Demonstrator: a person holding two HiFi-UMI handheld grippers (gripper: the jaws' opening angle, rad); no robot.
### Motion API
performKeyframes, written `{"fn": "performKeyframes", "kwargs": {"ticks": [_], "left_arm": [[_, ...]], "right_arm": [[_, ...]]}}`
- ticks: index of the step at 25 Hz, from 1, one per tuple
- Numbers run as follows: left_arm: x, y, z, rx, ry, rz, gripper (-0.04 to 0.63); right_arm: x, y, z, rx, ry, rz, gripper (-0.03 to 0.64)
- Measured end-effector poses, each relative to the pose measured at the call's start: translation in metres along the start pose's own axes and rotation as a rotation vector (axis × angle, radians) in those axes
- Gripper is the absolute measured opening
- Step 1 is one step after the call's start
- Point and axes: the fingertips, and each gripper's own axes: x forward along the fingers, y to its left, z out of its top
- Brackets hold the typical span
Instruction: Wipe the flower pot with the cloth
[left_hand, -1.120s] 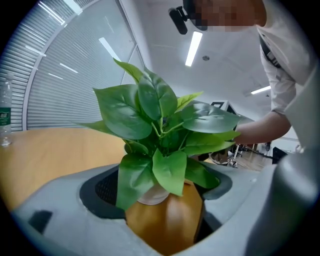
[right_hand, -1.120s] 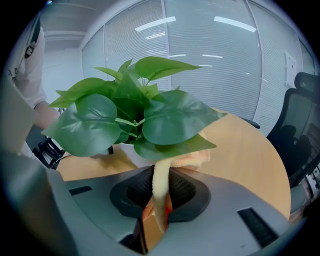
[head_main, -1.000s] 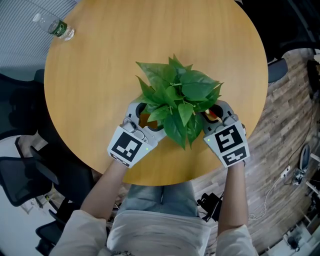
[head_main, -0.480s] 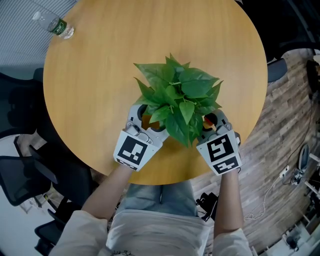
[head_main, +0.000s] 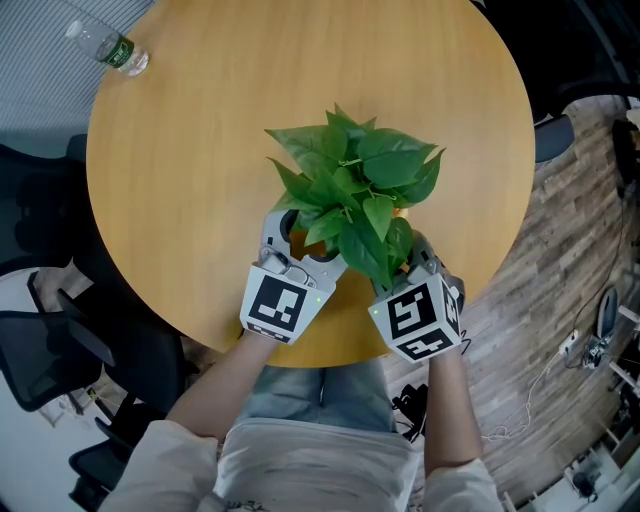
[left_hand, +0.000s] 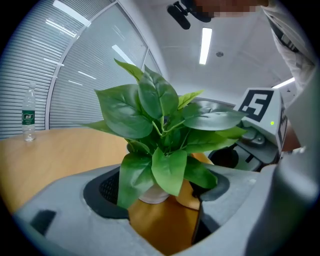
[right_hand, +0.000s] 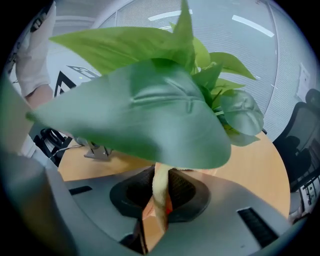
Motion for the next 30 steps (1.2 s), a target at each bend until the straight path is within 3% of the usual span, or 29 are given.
{"fn": "performKeyframes", "kwargs": {"ticks": [6,9,12,16,20,22,30], "left_arm": [[-0.003,-0.001,-0.004,0.012,0.026,-0.057,0.383],[-0.009,0.006,-0.007,-0.007,0.032,-0.091,0.429],[-0.014,0.013,-0.01,0.041,0.041,-0.204,0.451],[-0.01,0.008,-0.012,0.171,0.079,-0.391,0.451],[0.003,0.006,0.0,0.148,0.041,-0.476,0.451],[0.008,0.003,0.002,0.177,0.021,-0.52,0.451],[0.013,0.005,0.003,0.184,0.003,-0.459,0.443]], "right_arm": [[-0.005,-0.003,-0.004,0.034,-0.015,0.023,0.052],[-0.006,-0.004,-0.006,0.052,-0.022,0.025,0.054],[-0.006,-0.003,-0.006,0.059,-0.026,0.027,0.053],[-0.006,-0.002,-0.007,0.072,-0.035,0.034,0.053],[-0.005,-0.003,-0.007,0.072,-0.04,0.034,0.054],[-0.004,-0.001,-0.007,0.068,-0.039,0.037,0.052],[-0.003,0.002,-0.007,0.063,-0.044,0.043,0.054]]}}
